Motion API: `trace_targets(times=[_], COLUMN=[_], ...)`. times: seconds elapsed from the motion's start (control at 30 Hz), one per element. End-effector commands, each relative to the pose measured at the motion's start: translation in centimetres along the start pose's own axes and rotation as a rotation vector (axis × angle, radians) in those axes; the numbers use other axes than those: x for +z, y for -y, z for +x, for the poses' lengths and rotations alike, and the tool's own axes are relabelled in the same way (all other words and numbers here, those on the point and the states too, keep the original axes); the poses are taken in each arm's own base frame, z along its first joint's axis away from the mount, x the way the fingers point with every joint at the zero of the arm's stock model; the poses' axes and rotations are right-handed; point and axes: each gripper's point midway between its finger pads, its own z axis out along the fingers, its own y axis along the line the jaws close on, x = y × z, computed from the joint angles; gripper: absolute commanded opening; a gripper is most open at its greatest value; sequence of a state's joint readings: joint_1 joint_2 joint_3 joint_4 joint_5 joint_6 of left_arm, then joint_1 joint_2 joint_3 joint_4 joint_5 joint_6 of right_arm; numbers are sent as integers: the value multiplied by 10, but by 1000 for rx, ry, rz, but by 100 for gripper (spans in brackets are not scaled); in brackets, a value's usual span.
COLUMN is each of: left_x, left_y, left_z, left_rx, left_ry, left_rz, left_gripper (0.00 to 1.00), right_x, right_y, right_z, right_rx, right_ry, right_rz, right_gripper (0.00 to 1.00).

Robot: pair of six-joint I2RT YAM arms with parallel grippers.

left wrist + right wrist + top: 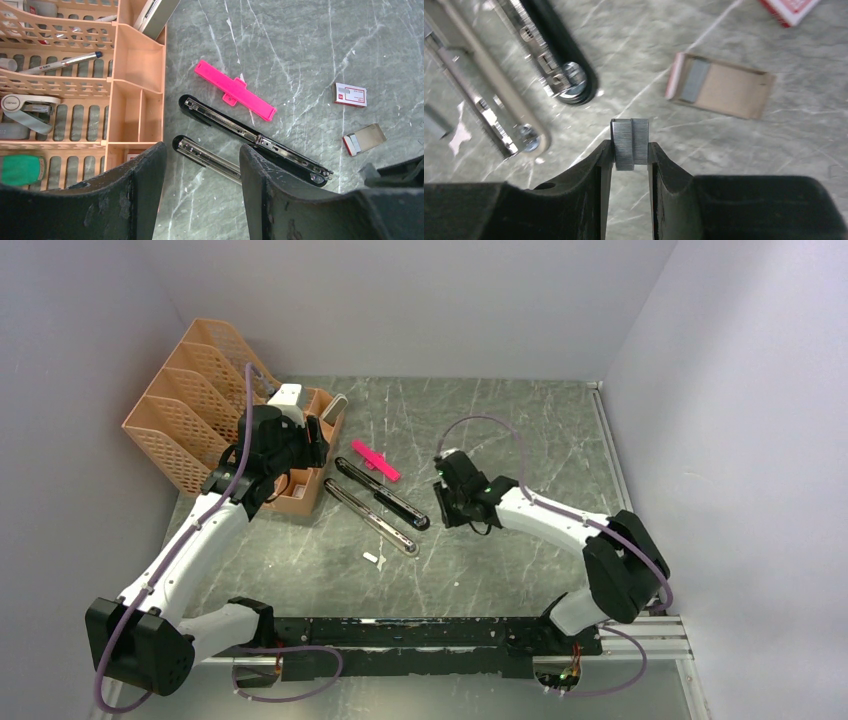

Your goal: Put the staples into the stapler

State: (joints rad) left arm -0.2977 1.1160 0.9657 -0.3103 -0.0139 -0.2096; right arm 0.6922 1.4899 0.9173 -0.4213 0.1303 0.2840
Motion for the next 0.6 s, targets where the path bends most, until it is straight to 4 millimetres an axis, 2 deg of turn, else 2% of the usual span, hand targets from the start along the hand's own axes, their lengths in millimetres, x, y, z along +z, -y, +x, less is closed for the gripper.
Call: trace_targets(times=[0.0, 0.27, 0.57], left_x=[-1, 0, 0], left_y=[0, -3, -3], left_z=[-8, -7, -7], left_rx=[-4, -7, -10], left_ry=[32, 29, 30], left_rz=[17, 11, 13], left_gripper=[60, 60, 60], right_x=[-13, -22, -19], right_y=[-26, -71, -117], right_z=[10, 43, 75], right_rx=[-52, -164, -349], right_ry=[-4, -12, -44], right_rz=[-36, -152, -269], right_gripper=[29, 30, 31])
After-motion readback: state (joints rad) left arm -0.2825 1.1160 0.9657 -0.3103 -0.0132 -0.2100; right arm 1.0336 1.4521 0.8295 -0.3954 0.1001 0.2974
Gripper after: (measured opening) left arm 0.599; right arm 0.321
